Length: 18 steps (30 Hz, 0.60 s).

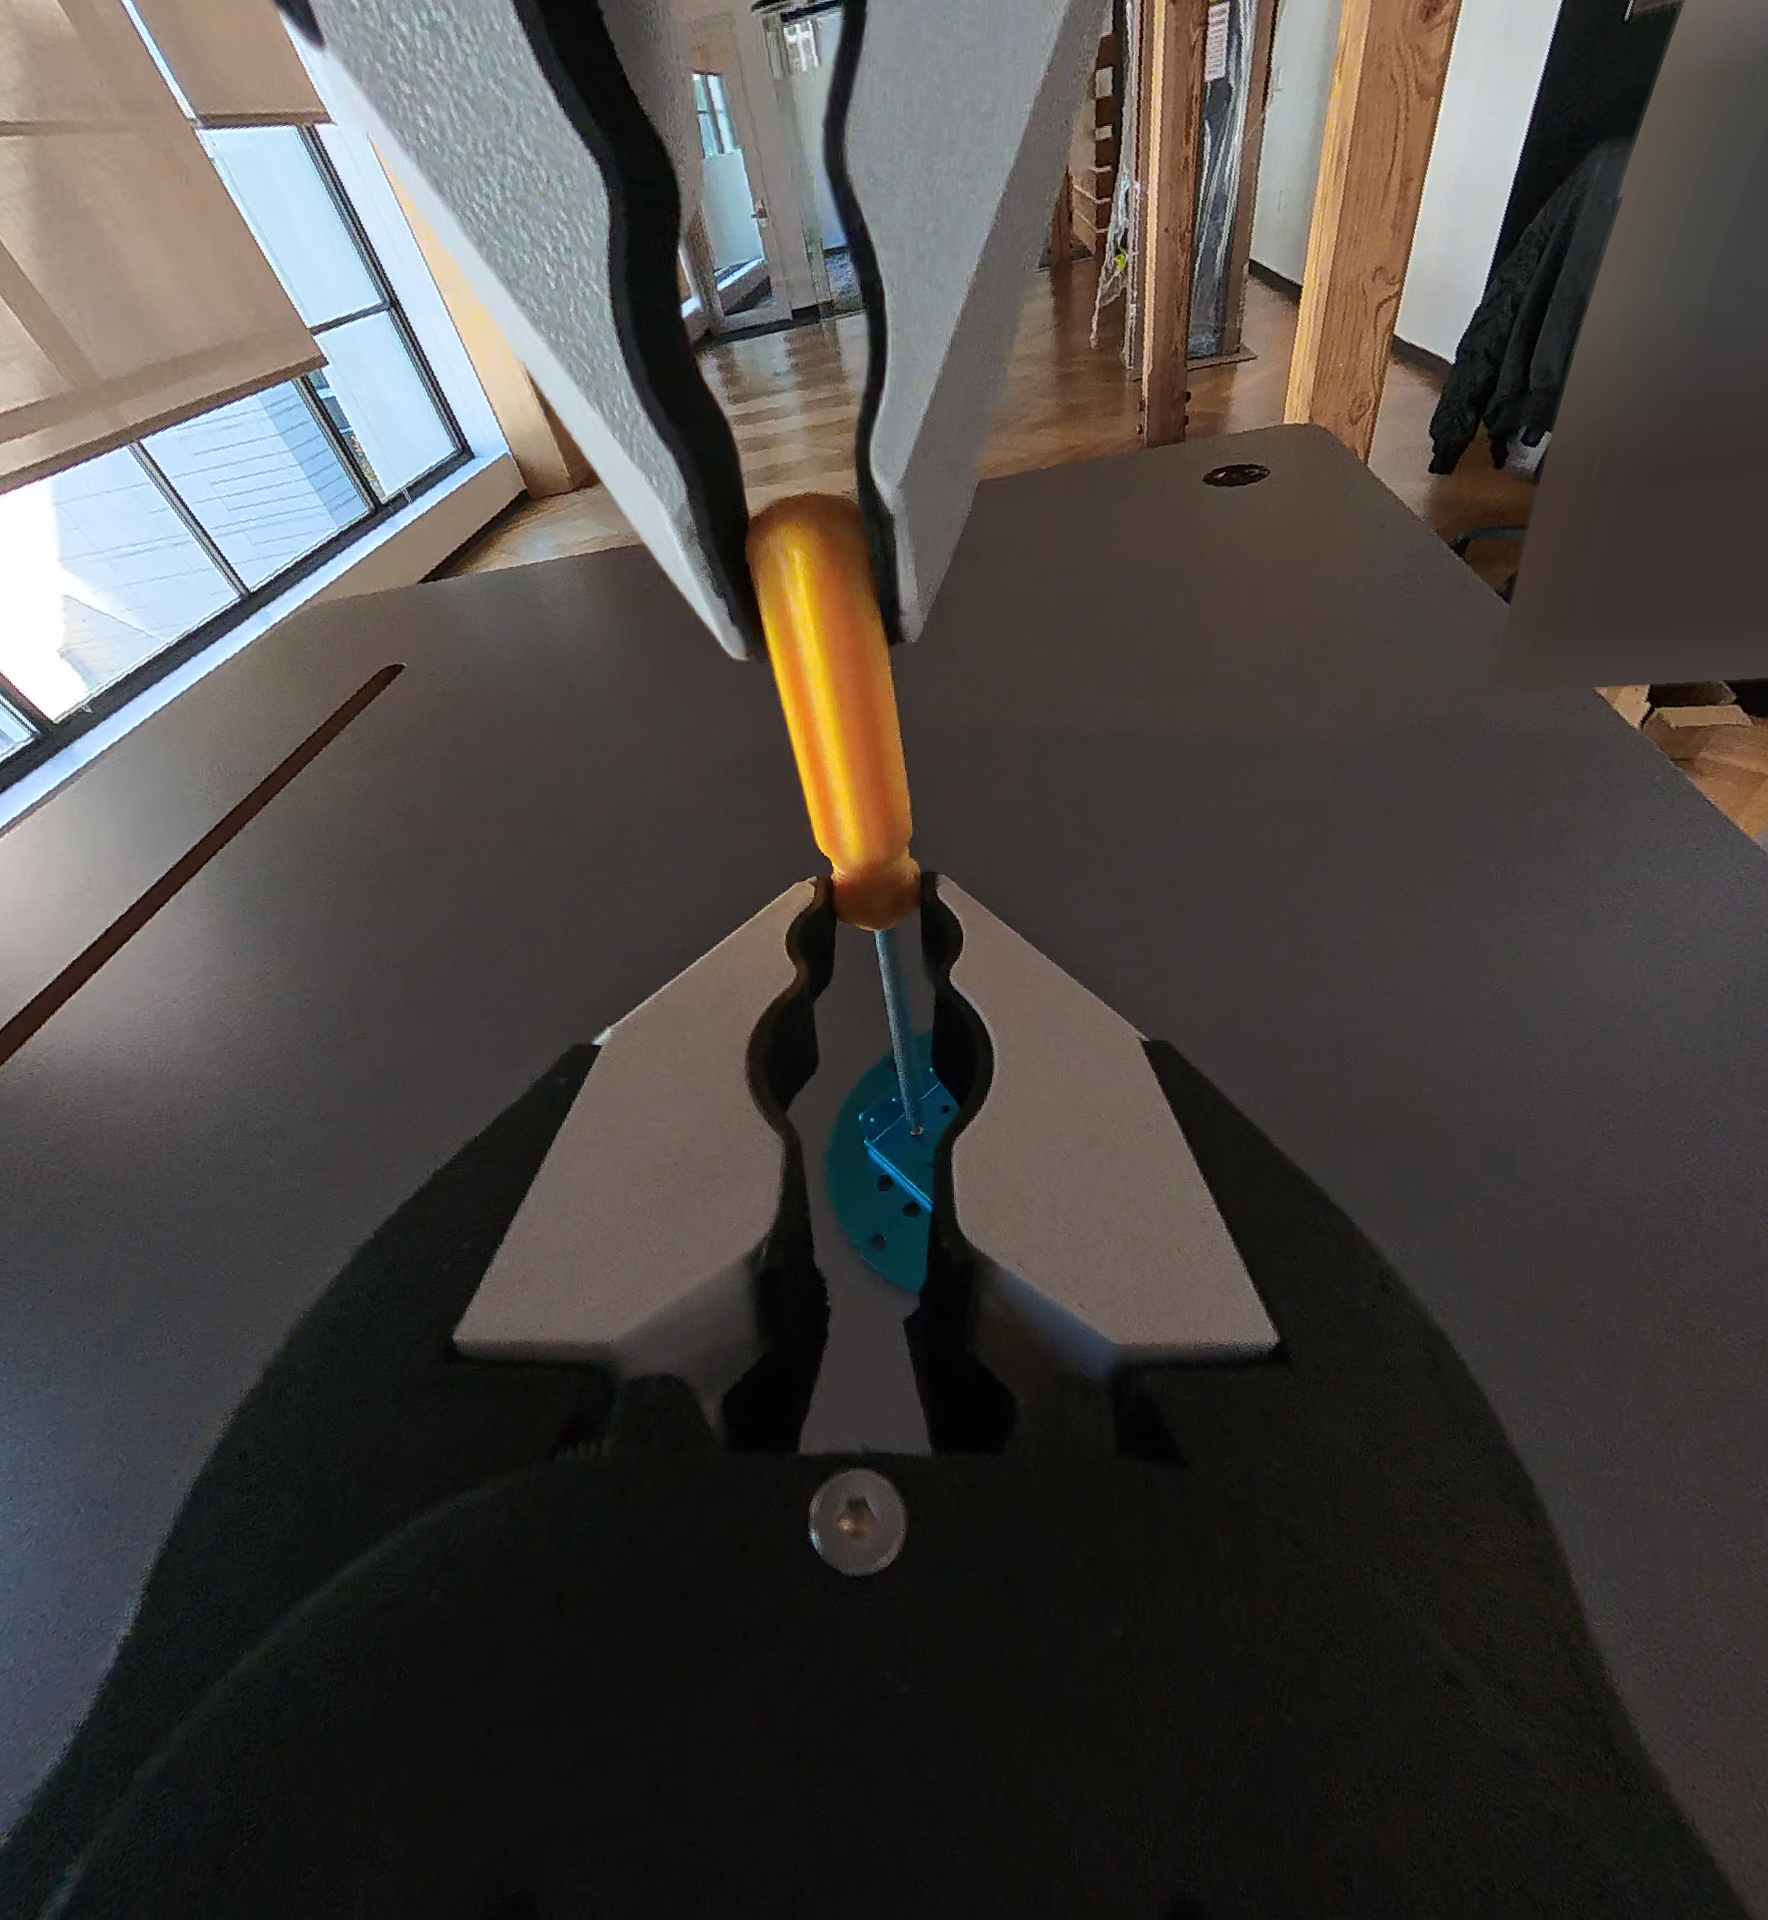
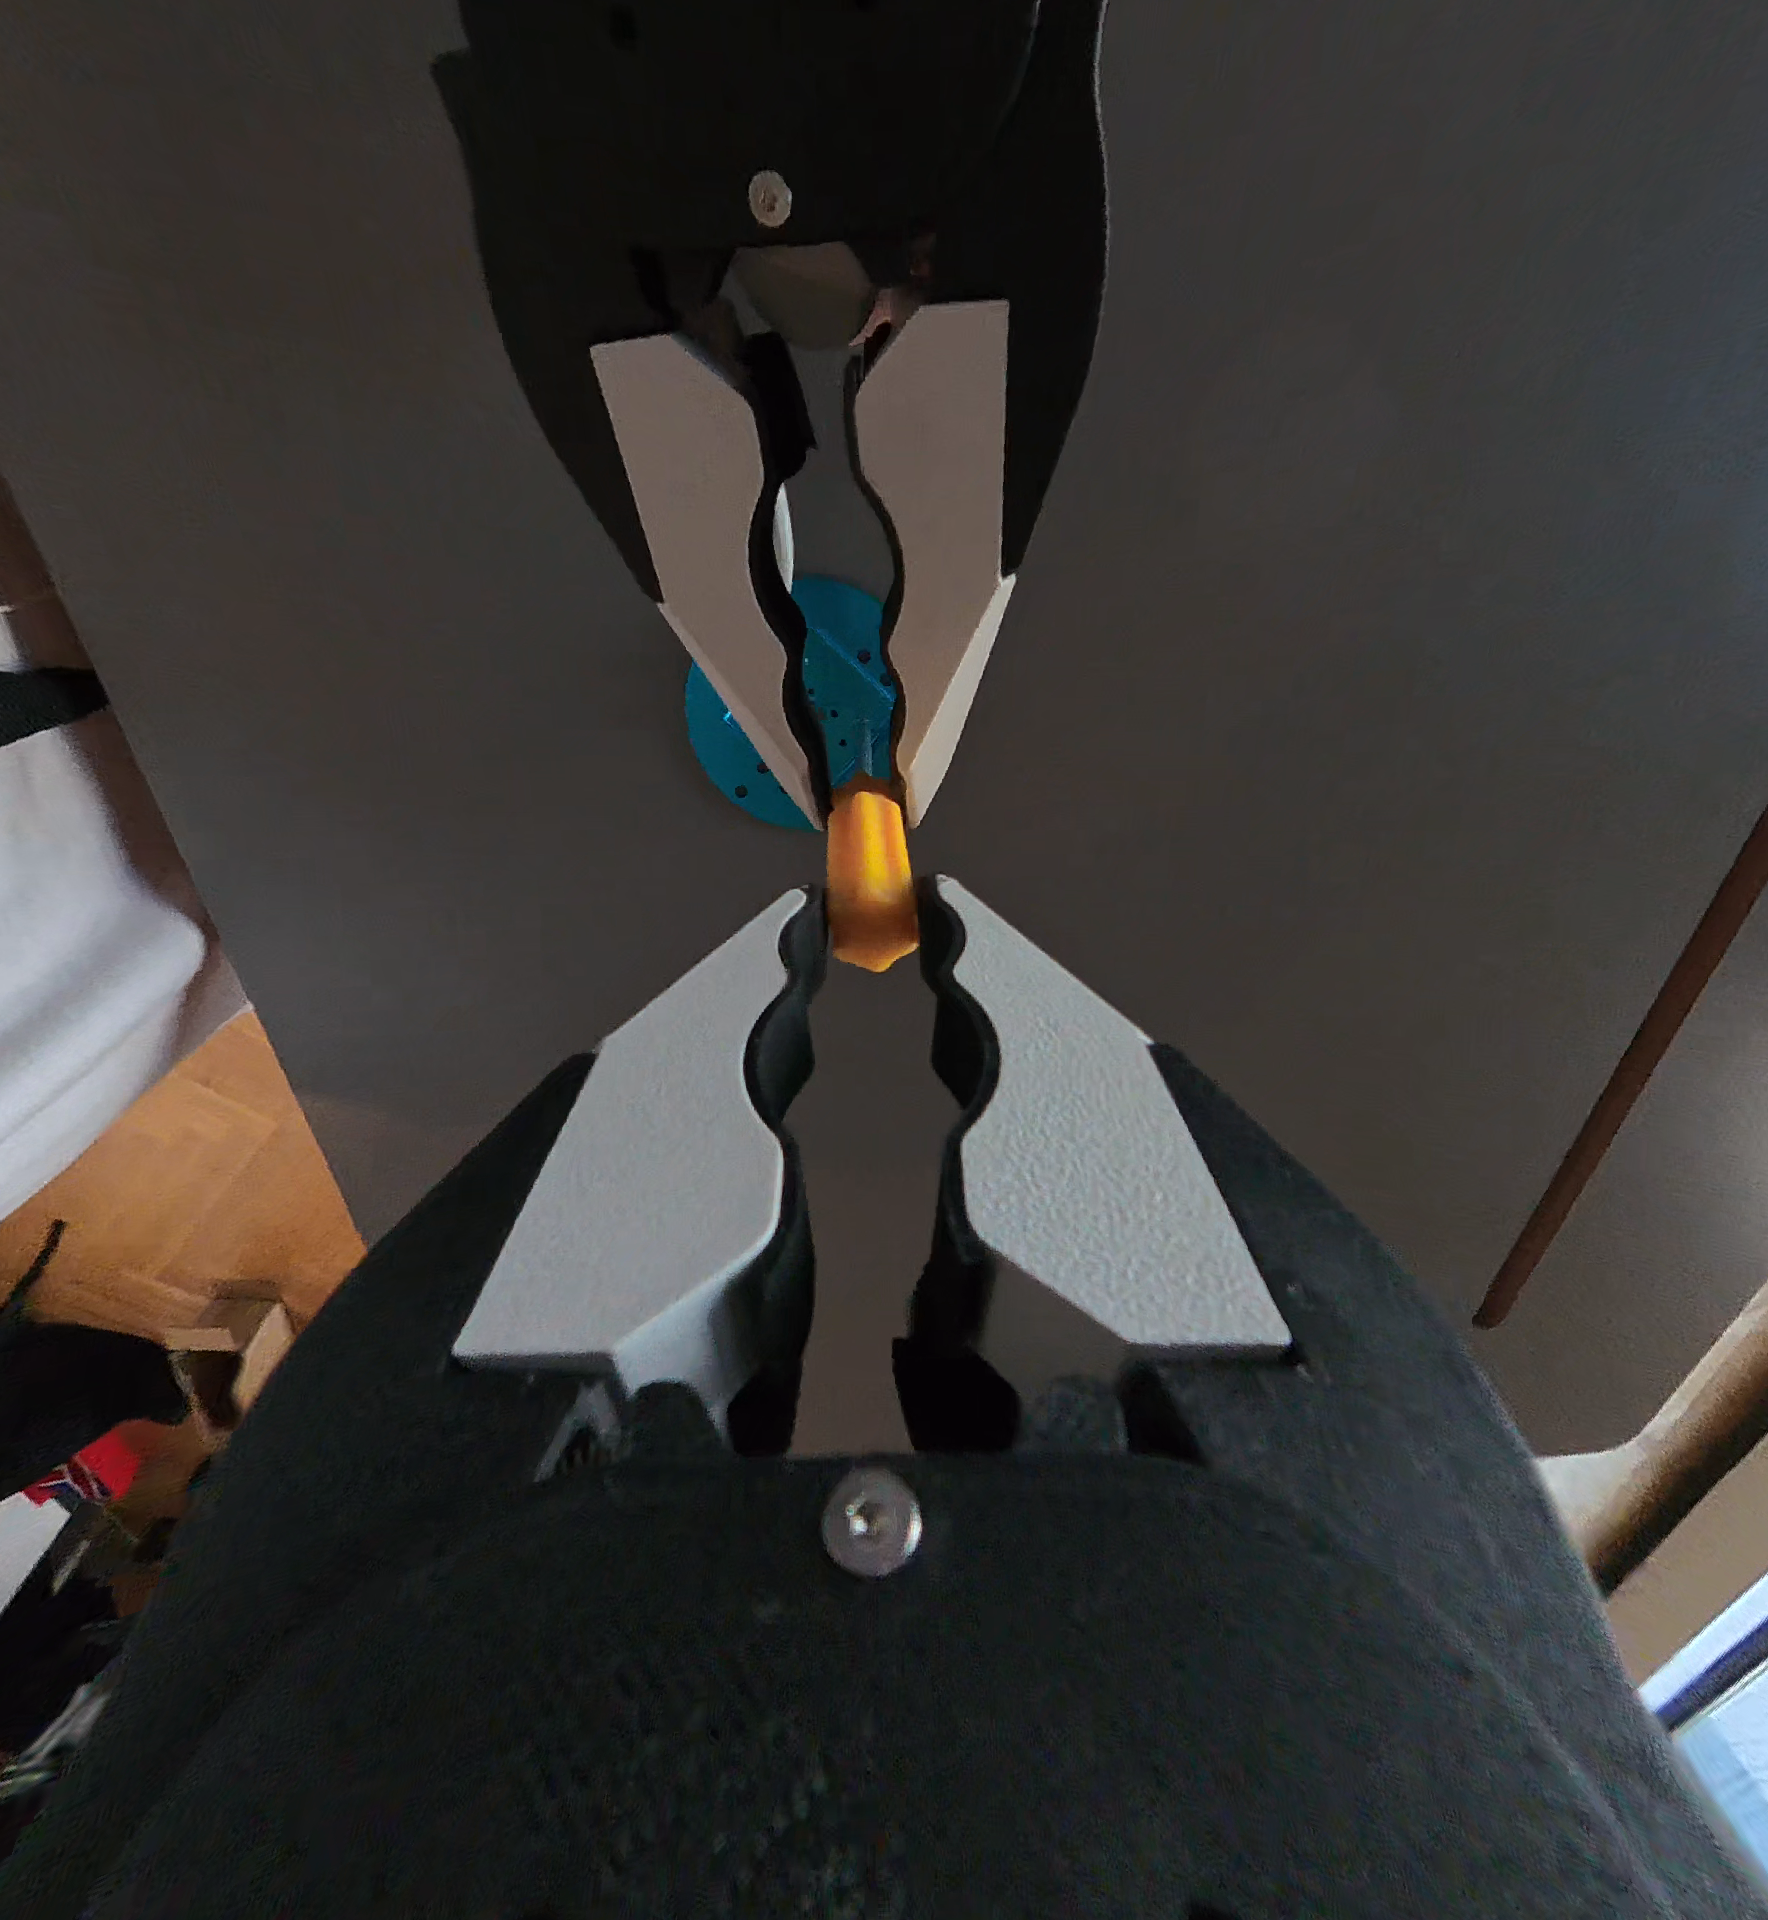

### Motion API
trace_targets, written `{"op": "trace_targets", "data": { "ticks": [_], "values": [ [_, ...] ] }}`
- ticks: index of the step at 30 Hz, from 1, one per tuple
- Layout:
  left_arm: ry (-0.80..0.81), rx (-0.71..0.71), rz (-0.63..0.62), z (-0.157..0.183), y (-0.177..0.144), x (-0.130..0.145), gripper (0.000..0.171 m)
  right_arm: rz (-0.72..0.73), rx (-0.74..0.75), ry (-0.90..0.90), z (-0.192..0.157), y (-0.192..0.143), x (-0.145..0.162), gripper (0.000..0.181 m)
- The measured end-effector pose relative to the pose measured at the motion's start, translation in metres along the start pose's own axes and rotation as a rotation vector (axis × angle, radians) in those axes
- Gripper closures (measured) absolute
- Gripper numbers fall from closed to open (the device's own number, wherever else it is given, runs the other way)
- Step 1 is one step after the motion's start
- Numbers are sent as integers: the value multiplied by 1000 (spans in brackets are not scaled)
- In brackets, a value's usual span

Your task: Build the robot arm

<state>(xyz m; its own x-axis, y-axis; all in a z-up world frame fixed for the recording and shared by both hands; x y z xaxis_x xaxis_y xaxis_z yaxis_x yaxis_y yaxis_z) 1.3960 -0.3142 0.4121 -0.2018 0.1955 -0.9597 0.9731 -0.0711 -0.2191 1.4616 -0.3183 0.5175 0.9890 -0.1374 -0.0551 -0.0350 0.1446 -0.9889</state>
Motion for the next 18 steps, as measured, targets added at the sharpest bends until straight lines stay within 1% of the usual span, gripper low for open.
{"op": "trace_targets", "data": {
  "ticks": [3, 6, 9, 11, 14, 16, 18],
  "values": [
    [2, -13, -4, 0, 0, 0, 156, -37, -10, 132, 2, 0, 1, 165],
    [10, -38, -2, 0, 1, 0, 156, -37, -41, 353, 8, 1, 3, 166],
    [2, -35, 2, -1, 1, 0, 156, -22, -71, 443, 10, 1, 4, 166],
    [-10, -23, 8, -1, 0, 1, 156, -11, -80, 367, 9, 1, 4, 164],
    [-3, -21, 3, -2, -1, 1, 156, 38, -85, 205, 5, -1, 1, 148],
    [-4, -17, 2, -2, 0, 1, 156, 40, -55, 105, 3, -3, 1, 152],
    [-4, -14, 1, -2, 0, 0, 156, 22, -11, 48, 4, -2, 3, 164]
  ]
}}
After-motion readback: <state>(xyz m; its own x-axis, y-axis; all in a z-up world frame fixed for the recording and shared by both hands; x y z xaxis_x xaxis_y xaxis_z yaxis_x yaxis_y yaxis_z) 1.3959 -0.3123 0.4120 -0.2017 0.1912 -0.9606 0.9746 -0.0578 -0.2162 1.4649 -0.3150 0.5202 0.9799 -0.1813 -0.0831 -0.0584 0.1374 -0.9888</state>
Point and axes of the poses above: each gripper's, where its closed fingertips meet, y out along the fingers, x out of its underside, z = x × y across the jaws, the point moved 8 cm from there along -y, back along the fingers, and after that the axes turned 3 degrees about x, right-handed, at the moved point
